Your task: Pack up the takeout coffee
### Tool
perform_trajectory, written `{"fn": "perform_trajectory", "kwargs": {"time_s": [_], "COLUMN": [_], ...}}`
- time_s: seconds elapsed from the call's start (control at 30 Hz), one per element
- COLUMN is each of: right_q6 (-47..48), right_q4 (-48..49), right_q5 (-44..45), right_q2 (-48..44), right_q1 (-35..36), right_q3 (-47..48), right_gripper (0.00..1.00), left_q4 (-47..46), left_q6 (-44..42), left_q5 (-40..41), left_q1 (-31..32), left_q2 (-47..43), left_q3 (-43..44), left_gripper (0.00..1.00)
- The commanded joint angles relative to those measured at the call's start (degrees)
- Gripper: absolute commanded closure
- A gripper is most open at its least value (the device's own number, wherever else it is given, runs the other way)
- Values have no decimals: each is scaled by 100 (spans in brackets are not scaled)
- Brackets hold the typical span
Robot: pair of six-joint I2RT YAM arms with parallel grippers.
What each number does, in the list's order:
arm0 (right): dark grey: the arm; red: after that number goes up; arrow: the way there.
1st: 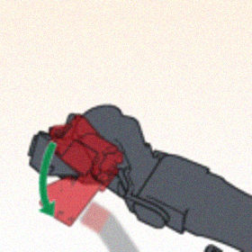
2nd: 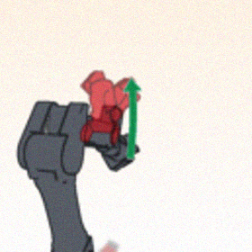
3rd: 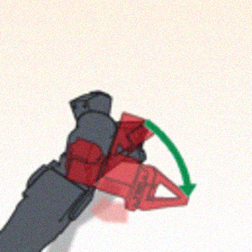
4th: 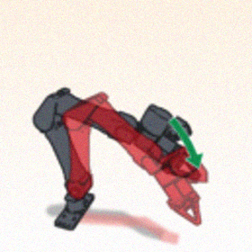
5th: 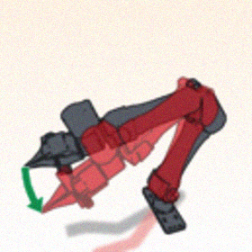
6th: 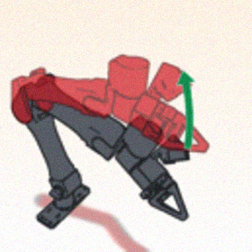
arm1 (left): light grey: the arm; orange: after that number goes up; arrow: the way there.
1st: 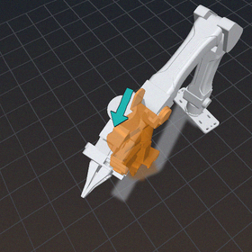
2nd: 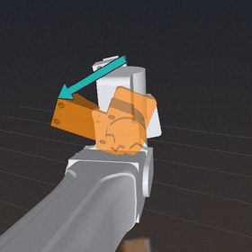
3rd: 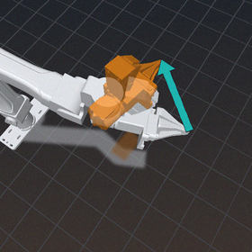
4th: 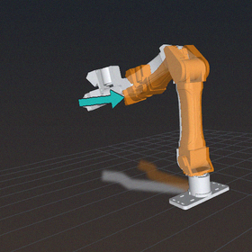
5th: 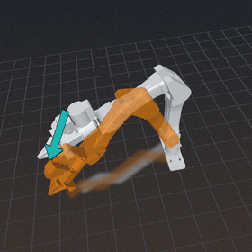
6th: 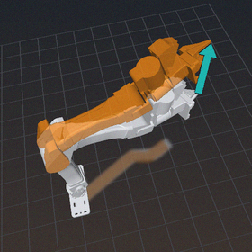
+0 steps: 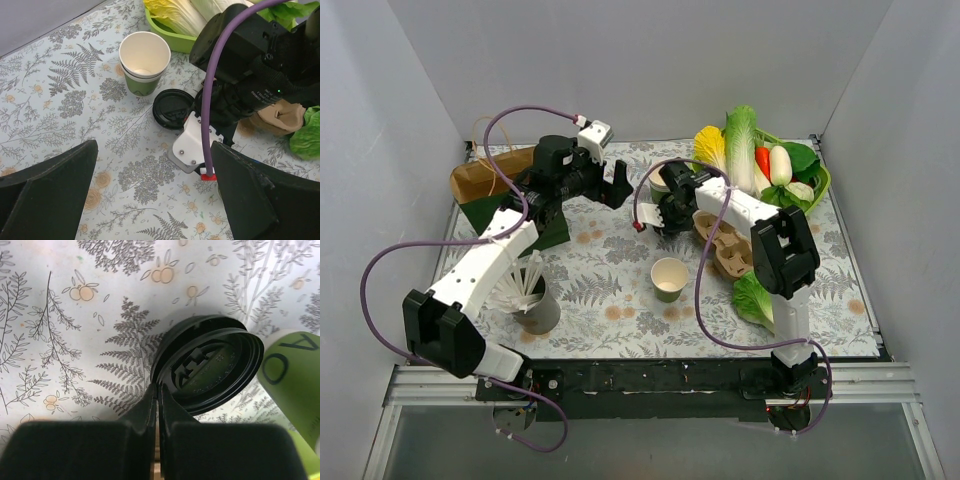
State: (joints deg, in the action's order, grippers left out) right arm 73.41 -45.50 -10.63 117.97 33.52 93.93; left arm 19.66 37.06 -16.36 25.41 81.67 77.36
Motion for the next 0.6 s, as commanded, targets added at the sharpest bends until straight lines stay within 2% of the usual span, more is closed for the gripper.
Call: {"fn": "perform_trajectory", "kwargs": {"time_s": [0.0,0.23,0.37,0.43,0.57], "right_q6": [-396,-1757,-2882,-2999,-3384], "right_q4": [-337,-469,-425,-609,-1285], "right_q5": [-351,-1089,-2221,-2442,-3520], "right_q2": [-319,-188,-204,-370,-854], "right_q1": [23,-135,-433,-539,-916], "right_q3": [450,828,1101,1145,1434], "right_gripper": [99,99,99,99,99], "left_q4": [-111,-129,-68,-15,29], "left_q6": [64,144,39,3,-207], "left_q5": [-69,-210,-332,-315,-411], "left_q1": [-1,-150,-150,-159,-150], "left_q2": [-432,-573,-661,-705,-959], "left_q3": [-142,-336,-336,-318,-353], "left_gripper": [2,2,2,2,2]}}
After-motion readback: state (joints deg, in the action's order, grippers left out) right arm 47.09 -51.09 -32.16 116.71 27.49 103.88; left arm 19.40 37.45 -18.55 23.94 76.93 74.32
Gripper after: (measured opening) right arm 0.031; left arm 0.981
